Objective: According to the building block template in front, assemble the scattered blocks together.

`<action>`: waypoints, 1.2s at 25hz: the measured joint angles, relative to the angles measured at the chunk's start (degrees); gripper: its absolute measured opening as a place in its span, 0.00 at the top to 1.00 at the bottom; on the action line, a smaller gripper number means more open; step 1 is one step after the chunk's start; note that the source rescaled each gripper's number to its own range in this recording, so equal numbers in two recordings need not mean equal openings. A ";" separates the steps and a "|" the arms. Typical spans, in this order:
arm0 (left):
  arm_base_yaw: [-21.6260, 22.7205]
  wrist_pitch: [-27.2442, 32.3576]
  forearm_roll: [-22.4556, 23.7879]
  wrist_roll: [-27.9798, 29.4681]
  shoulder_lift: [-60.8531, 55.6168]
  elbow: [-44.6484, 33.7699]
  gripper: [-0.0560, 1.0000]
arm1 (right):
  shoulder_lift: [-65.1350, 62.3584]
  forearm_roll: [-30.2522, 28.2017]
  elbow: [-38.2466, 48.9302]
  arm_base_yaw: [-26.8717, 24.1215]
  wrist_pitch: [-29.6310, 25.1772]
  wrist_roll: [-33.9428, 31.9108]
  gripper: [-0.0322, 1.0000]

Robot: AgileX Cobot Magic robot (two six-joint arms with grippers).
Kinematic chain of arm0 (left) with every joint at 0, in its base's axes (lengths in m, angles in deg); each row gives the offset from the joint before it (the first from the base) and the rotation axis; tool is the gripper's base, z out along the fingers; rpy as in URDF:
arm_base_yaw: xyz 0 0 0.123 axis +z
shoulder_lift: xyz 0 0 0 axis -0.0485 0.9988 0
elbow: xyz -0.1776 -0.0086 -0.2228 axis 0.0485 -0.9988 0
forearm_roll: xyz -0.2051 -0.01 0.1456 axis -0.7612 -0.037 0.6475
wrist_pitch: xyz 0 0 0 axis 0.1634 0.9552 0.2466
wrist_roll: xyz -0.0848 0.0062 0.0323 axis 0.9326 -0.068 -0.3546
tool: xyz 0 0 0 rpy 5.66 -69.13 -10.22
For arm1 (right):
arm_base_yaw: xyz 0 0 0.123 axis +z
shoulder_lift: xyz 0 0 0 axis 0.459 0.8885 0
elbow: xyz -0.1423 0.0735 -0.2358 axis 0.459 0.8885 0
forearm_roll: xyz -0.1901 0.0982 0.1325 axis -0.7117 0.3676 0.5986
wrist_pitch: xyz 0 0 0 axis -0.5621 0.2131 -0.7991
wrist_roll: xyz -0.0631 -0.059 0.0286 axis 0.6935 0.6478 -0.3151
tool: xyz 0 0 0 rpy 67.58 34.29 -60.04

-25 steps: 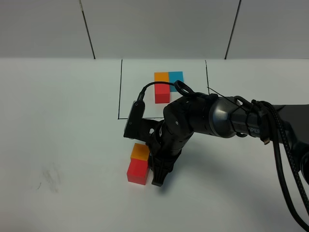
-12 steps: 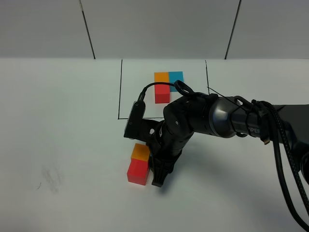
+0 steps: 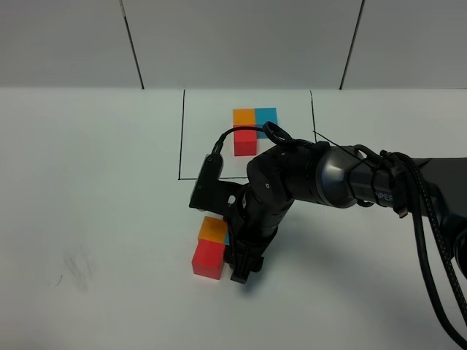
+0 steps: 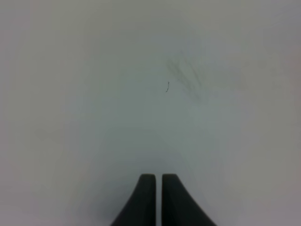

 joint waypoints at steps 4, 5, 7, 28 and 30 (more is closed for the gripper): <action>0.00 0.00 0.00 0.00 0.00 0.00 0.94 | -0.47 -2.87 0.00 0.00 -1.24 -2.67 0.09; 0.00 0.00 0.00 0.00 0.00 0.00 0.94 | -0.88 -3.55 0.00 0.00 -1.48 -3.59 0.09; 0.00 0.00 0.00 0.00 0.00 0.00 0.94 | -2.00 -4.56 0.00 0.00 -2.02 -4.95 0.09; 0.00 0.00 0.00 0.04 0.00 0.00 0.94 | -31.49 -9.20 14.22 -11.26 -9.52 -19.79 0.25; 0.00 0.00 0.00 0.04 0.00 0.00 0.94 | -36.38 -9.20 17.84 -13.17 -9.05 -21.09 0.27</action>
